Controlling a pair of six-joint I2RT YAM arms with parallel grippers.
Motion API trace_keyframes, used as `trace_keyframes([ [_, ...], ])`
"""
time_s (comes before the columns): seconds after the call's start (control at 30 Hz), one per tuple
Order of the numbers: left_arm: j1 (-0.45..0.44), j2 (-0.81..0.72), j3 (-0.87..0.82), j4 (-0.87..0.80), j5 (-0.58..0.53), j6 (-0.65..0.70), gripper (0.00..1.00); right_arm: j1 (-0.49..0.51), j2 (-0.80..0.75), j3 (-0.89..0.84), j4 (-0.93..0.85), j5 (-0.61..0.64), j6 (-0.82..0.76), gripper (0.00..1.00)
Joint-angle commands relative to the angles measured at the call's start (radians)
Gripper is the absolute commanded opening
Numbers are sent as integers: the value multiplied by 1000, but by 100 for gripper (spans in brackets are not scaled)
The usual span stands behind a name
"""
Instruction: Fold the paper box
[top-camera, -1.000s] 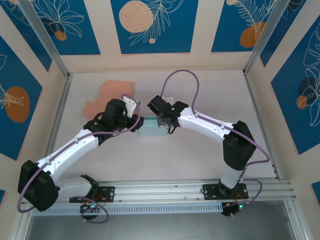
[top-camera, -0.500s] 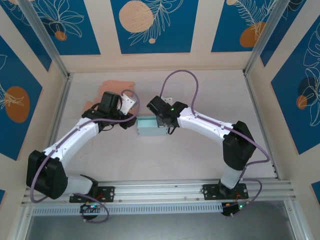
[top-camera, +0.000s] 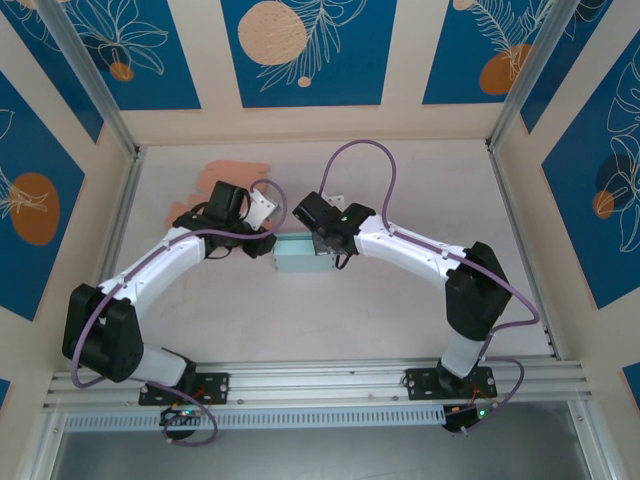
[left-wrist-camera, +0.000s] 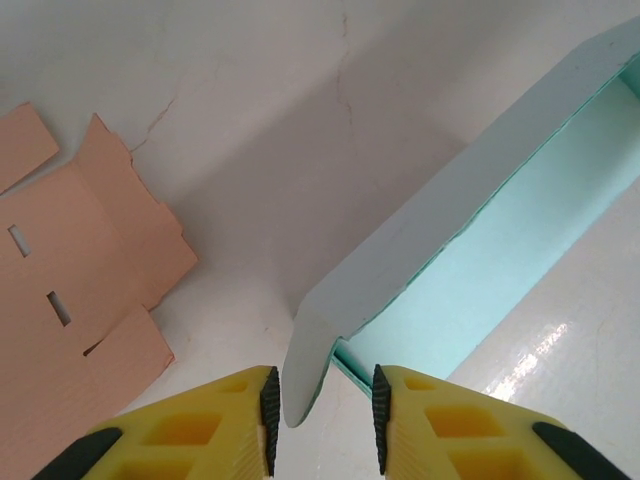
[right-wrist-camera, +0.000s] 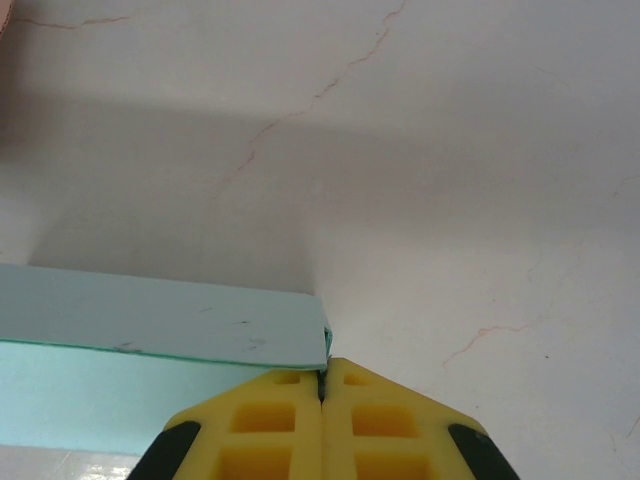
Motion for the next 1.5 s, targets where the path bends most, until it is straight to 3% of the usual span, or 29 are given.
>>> trace_keyframes([
  [0.0,6,13,26,-18,-13,11,30,7,24,28,-36,-2,-5,0],
  [0.13,5,23,28,-24,-20,9,22,8,26,31,-37,-1,-4,0],
  [0.27,5,24,28,-20,-19,-7,20,8,28,34,-37,-1,-4,0],
  [0.47,6,8,27,11,-11,-125,0,10,31,30,-40,11,-6,0],
  [0.87,7,7,40,27,62,-380,0,52,77,69,-102,96,-5,0],
  [1.1,10,-36,-9,118,118,-528,0,61,89,74,-100,100,-7,0],
  [1.47,11,-29,-58,186,121,-623,0,63,102,79,-92,91,-14,0],
])
